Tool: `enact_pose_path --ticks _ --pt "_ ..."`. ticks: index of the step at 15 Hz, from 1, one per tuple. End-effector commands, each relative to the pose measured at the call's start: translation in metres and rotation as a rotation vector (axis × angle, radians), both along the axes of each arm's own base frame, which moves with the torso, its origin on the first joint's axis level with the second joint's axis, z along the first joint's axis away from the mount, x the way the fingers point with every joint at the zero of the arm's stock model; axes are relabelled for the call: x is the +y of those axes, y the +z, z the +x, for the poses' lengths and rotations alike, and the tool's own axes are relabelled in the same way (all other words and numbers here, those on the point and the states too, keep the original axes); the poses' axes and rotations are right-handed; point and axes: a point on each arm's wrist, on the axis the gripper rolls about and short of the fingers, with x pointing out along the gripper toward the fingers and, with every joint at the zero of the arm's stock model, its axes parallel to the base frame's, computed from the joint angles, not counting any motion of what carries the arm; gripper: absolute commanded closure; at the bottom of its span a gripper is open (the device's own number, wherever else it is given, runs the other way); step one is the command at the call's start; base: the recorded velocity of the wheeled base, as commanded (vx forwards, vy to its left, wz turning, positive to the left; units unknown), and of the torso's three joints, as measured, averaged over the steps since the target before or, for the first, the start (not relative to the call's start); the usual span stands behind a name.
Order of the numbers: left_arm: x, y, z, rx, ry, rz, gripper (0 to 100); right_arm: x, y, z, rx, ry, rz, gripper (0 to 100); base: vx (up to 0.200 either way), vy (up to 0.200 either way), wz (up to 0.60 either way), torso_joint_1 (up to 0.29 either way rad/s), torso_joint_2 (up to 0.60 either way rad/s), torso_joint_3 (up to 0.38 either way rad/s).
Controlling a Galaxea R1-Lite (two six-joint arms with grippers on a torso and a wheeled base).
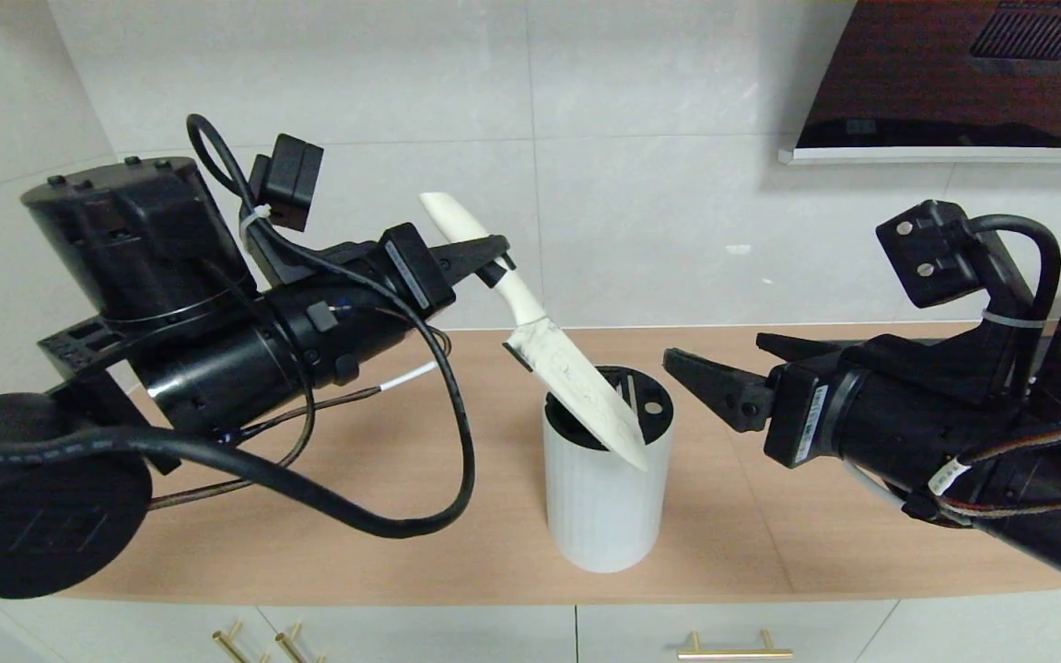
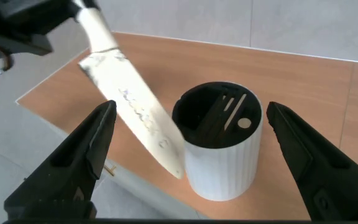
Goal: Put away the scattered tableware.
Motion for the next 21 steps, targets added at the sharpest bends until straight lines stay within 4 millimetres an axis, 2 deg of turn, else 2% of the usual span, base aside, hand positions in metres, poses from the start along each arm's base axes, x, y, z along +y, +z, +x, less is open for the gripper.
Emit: enact_pose_path --ticks 1,4,8,11,14,16,21 --pt "0.006 0.007 -0.008 -0.053 0.03 0.026 100 -0.001 0.0 0.0 -0.001 -0.004 0.001 0 0.0 0.0 0.0 0.0 0.0 0.0" --pt "0.006 0.0 -0.007 -0.125 0.079 0.14 100 0.0 -0.001 0.0 0.001 -0.001 -0.001 0 0.0 0.0 0.0 0.0 0.0 0.0" --pt "0.003 -0.003 -0.001 -0.188 0.09 0.155 100 0.0 0.0 0.0 0.0 -0.001 0.0 0 0.0 0.0 0.0 0.0 0.0 0.0" --pt "-0.007 -0.012 0.016 -0.331 0.111 0.187 100 -0.001 0.001 0.0 -0.003 0.0 0.001 0 0.0 0.0 0.0 0.0 0.0 0.0" --pt "-0.012 0.008 0.024 -0.468 0.141 0.231 100 -0.001 0.001 0.0 -0.003 -0.004 0.001 0 0.0 0.0 0.0 0.0 0.0 0.0" --pt "-0.011 0.006 0.023 -0.476 0.147 0.289 100 -0.001 0.001 0.0 -0.003 -0.005 0.001 0 0.0 0.0 0.0 0.0 0.0 0.0" --pt "-0.029 -0.009 0.015 -0.451 0.079 0.317 100 0.001 -0.003 0.002 0.007 -0.01 -0.009 0 0.0 0.0 0.0 0.0 0.0 0.0"
